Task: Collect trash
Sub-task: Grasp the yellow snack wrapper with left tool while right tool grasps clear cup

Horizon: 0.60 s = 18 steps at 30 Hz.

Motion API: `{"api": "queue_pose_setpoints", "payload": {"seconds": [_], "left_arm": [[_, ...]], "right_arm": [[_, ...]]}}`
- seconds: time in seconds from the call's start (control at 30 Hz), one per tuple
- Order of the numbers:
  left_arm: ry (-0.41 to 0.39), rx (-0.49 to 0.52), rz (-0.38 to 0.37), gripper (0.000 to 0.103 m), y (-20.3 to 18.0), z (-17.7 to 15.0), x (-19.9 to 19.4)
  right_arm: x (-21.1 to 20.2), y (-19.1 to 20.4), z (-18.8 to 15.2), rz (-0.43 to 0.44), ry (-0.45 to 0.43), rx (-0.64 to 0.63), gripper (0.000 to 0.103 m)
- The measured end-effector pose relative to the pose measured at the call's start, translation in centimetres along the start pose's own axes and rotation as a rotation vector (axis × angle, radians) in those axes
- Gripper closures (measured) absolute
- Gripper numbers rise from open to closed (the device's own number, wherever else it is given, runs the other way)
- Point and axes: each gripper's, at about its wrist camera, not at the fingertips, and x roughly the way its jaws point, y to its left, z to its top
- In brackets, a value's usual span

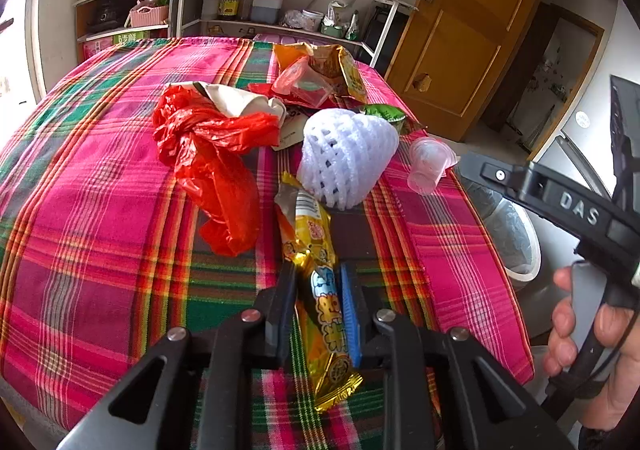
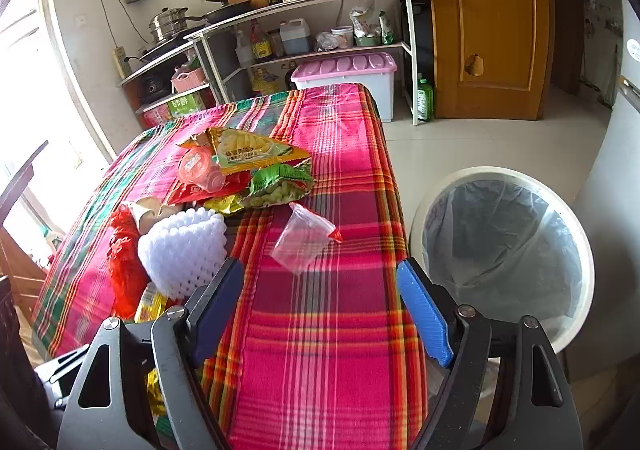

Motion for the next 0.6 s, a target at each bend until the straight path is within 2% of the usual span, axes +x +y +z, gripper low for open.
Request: {"api": "queue_pose_setpoints", "payload": {"seconds": [0.23,0.4,0.5,0.53,0.6], "left_arm": [[-0.006,-0.016,-0.014,0.087,0.5,-0.4,-0.4],[-0.004,-0.014,-0.02,0.087,0.5,-0.5,-0.6],[-0.005,-0.006,-0.019,0.088,0.4,-0.5,-0.6],[-0.004,-0.008,-0.021,0.088,0.4,-0.5,-0.7],[-0.004,-0.009,-0.022,0.089,0.4,-0.5,-0.8]], "right_arm": [[3.9,-0.4,1.6,0.03,0.088,0.063,0.035],[5.5,-0.6,1.9,0.046,0.121,0.086,0.043],[6.1,-0.7,2.1,0.042,0.133,0.098,0.056],[6.1,-0.7,2.1,0.039,0.133,0.095,0.065],[6.1,-0.9,2.1,0.044,0.134,0.099,0.069]]}}
